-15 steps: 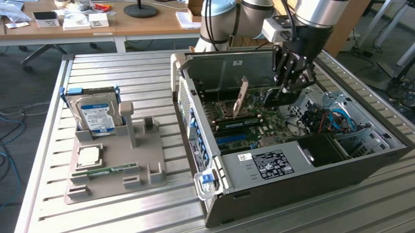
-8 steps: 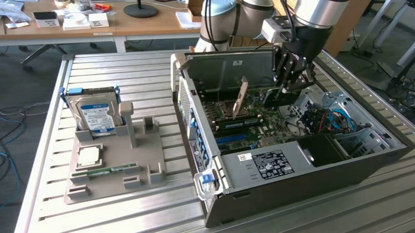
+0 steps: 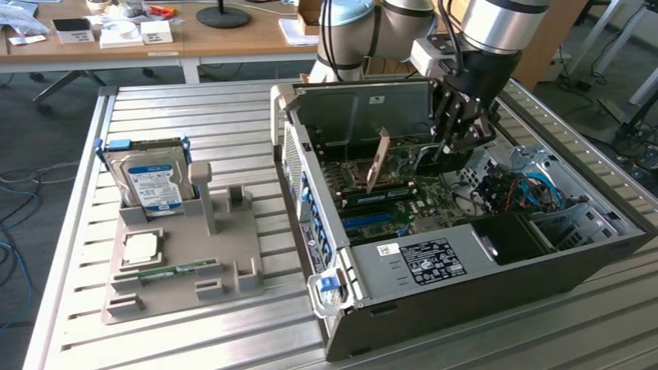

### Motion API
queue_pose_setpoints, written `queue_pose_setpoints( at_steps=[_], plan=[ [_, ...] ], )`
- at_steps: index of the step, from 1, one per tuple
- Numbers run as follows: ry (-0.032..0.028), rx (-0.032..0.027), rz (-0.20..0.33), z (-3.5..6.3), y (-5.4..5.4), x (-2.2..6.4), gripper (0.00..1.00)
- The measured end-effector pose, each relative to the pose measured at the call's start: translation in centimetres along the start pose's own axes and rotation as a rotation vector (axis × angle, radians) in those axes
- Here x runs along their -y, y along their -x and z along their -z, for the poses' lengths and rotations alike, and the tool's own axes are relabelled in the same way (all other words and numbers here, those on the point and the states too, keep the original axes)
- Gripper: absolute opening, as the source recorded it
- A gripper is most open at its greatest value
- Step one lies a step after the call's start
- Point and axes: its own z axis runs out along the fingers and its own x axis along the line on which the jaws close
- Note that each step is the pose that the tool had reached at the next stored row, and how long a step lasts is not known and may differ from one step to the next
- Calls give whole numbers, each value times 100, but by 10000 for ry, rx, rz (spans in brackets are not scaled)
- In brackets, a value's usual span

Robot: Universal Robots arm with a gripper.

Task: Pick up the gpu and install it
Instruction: 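Insert the gpu into the slot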

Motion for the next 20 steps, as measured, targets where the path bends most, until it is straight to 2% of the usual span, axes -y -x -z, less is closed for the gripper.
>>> queue_pose_setpoints(
  at_steps=[6,20],
  plan=[
    [-2,0,1,-9,0,-5,27],
    [-2,0,1,-99,-3,-37,27]
  ],
)
